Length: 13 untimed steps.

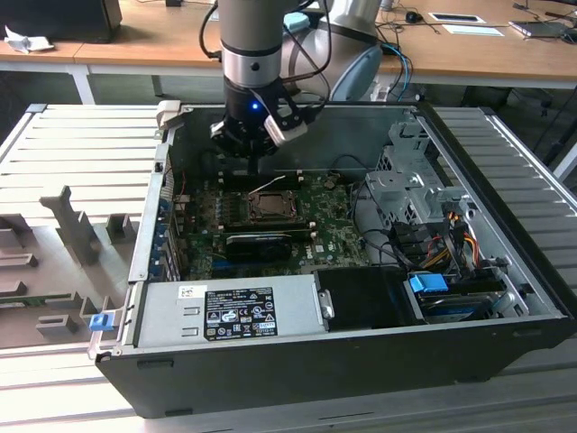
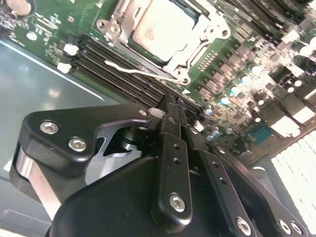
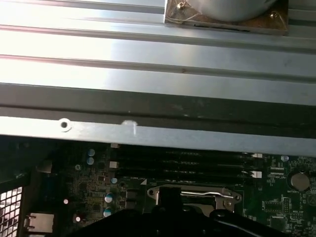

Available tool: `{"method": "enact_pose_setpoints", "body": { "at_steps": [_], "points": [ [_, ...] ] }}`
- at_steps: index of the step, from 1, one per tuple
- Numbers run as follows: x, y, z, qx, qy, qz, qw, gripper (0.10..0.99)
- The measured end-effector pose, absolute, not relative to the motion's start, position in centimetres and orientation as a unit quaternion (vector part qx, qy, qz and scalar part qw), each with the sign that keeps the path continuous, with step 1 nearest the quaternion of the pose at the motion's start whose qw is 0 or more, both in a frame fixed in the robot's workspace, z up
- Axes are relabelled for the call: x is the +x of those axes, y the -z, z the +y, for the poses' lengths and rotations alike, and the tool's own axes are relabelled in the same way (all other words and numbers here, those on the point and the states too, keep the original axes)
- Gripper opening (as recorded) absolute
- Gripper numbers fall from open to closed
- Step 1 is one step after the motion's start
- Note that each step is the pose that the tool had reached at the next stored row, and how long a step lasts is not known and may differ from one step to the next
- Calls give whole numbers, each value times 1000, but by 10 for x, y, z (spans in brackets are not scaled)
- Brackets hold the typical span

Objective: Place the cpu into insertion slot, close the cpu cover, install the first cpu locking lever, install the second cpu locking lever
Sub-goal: 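Install the first cpu locking lever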

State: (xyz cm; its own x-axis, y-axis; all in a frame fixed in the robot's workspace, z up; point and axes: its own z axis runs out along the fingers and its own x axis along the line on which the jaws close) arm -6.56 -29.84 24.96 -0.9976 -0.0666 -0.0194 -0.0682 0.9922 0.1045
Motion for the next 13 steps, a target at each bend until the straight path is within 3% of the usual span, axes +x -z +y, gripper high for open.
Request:
{"method": "enact_pose_setpoints", "body": {
  "at_steps": [13],
  "points": [
    [-41,-224,-294,-33,-60,998,8,106]
  ]
}}
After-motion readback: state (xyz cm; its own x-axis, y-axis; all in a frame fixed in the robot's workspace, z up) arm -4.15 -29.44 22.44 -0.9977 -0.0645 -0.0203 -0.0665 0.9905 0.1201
